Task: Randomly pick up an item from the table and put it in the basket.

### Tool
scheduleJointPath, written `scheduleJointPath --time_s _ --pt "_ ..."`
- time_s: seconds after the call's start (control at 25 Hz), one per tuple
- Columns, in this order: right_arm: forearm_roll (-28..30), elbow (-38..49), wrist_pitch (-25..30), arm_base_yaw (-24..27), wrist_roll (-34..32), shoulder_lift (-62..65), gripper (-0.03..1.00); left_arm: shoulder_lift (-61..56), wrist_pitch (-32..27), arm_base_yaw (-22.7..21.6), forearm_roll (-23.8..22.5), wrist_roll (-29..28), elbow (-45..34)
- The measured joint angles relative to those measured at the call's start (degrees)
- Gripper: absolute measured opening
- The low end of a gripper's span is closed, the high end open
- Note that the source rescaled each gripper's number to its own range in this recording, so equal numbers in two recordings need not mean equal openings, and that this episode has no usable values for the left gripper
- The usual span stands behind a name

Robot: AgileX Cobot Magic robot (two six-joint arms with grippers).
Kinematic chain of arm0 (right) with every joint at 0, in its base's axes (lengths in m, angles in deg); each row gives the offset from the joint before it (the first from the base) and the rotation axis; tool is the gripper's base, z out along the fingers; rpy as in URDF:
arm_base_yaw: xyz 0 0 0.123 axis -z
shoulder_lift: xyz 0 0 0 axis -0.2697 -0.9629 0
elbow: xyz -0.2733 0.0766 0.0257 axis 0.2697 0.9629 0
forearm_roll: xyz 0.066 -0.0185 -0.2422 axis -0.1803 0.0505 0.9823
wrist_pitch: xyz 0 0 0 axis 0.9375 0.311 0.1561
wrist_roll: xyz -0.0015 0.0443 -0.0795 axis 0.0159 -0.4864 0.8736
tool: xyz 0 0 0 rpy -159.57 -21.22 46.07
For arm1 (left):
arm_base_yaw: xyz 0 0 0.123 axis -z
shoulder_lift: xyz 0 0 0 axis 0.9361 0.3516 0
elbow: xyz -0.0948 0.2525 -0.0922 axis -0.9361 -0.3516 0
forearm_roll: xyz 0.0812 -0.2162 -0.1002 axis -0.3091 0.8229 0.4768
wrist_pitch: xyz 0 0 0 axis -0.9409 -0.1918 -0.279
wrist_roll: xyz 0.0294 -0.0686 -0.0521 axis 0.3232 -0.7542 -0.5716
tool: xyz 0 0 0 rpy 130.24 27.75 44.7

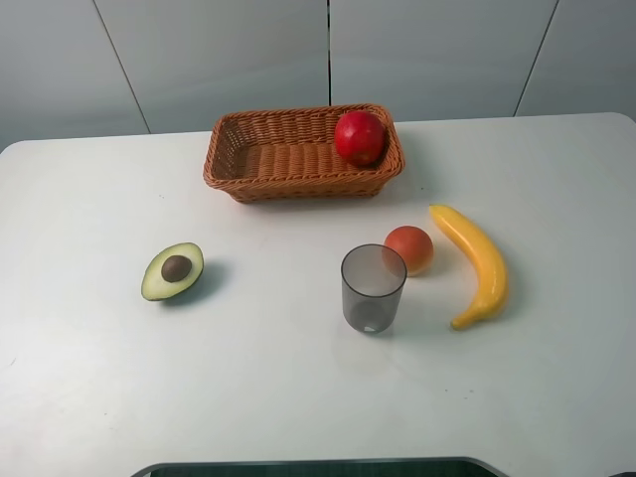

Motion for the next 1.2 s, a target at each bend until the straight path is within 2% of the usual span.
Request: scheduleJointPath --time_s 0.24,0.92,1.2 --pt "-2.24 0.00 0.00 0.00 3.41 0.00 0.99 0.00 0.00 0.00 0.00 0.00 0.00" --pt "-2.11 0.00 0.00 0.12 3.05 0.00 0.99 0.00 0.00 0.00 0.00 0.00 0.00" --pt "-2.01 0.00 0.00 4.66 3.05 0.00 0.99 0.00 0.00 0.00 0.00 0.00 0.00"
